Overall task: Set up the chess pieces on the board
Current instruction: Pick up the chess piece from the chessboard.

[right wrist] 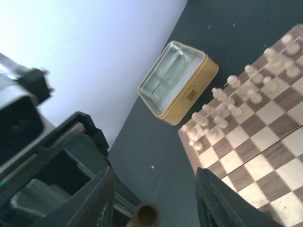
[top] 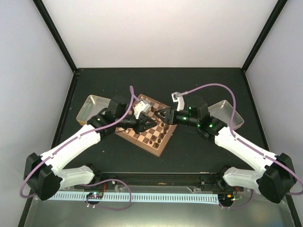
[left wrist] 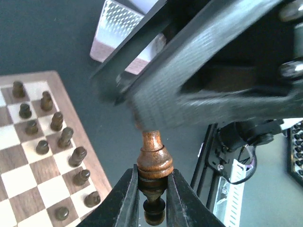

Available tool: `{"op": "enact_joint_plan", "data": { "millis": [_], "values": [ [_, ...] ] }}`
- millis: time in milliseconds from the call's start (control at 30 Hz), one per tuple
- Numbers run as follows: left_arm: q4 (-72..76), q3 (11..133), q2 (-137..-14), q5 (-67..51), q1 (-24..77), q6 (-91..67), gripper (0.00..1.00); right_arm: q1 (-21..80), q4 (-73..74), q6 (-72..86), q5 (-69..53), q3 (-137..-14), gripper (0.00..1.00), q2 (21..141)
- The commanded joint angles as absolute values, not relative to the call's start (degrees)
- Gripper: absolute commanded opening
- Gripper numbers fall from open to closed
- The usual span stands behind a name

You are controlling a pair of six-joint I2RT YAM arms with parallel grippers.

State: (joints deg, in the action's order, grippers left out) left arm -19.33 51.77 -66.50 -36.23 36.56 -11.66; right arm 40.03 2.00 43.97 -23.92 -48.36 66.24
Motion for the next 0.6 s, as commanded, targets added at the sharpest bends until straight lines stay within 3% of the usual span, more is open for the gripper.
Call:
{"op": "enact_joint_plan", "data": {
  "millis": [0,167,333,567],
  "values": [
    [-13.81,51.35,-63.96,-40.57,36.36,-9.15,0.02,39.79,4.44,42.08,-30.57,-50.82,0.45,66.99],
    [-13.62,50.85,-63.97,-40.36,36.31,-9.23,0.02,39.81,4.83,41.50,-32.91,-50.34,0.35,65.83],
    [-13.96,50.89,-64.32,-40.50,36.38,-9.02,0.02,39.79,5.00,41.52,-32.98,-49.37,0.32,64.16],
    [-14.29,51.03,-64.34,-40.17,36.36,-9.23,0.02,39.75,6.69,40.38,-31.68,-49.31,0.18,63.99]
  ]
}}
